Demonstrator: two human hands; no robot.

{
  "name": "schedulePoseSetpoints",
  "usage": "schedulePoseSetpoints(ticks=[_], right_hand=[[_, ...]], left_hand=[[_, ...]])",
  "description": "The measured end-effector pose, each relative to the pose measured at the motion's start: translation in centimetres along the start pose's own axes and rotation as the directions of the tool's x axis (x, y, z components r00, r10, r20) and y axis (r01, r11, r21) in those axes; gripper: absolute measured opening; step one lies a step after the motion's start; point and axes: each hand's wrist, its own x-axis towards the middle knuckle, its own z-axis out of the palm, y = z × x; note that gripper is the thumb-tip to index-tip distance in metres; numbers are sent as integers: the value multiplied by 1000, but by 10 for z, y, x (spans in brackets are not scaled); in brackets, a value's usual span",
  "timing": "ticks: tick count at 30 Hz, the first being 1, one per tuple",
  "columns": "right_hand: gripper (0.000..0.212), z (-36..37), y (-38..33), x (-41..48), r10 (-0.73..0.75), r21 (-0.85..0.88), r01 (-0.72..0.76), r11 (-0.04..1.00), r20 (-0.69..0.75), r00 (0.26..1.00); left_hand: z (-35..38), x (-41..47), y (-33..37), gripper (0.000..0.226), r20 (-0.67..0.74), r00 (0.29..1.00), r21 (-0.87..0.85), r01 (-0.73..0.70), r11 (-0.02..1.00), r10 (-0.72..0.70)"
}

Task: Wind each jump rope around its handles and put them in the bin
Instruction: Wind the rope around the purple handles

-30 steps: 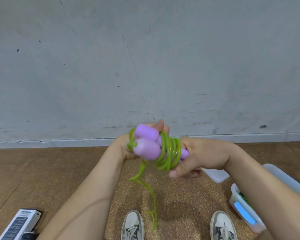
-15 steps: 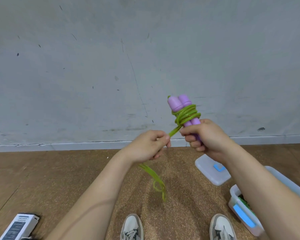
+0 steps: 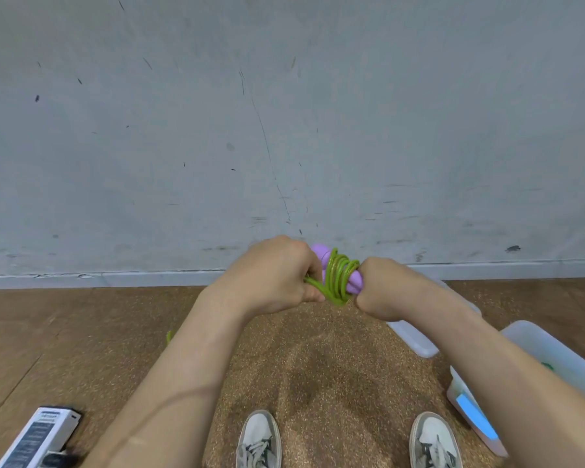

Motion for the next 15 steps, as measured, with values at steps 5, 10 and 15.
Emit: schedulePoseSetpoints(ticks=[5, 10, 15], right_hand=[[17, 2, -11, -15, -47, -204, 87, 975, 195, 980], [14, 2, -16, -23, -96, -334, 207, 920, 322, 942], [11, 0, -10, -25, -241, -170, 348, 922, 452, 859]], left_hand=[[7, 0, -3, 12, 160, 986, -240, -4, 971, 43], [17, 3, -4, 14, 259, 964, -416, 61, 907, 54], [22, 4, -11, 22, 324, 937, -652, 122, 748, 130]])
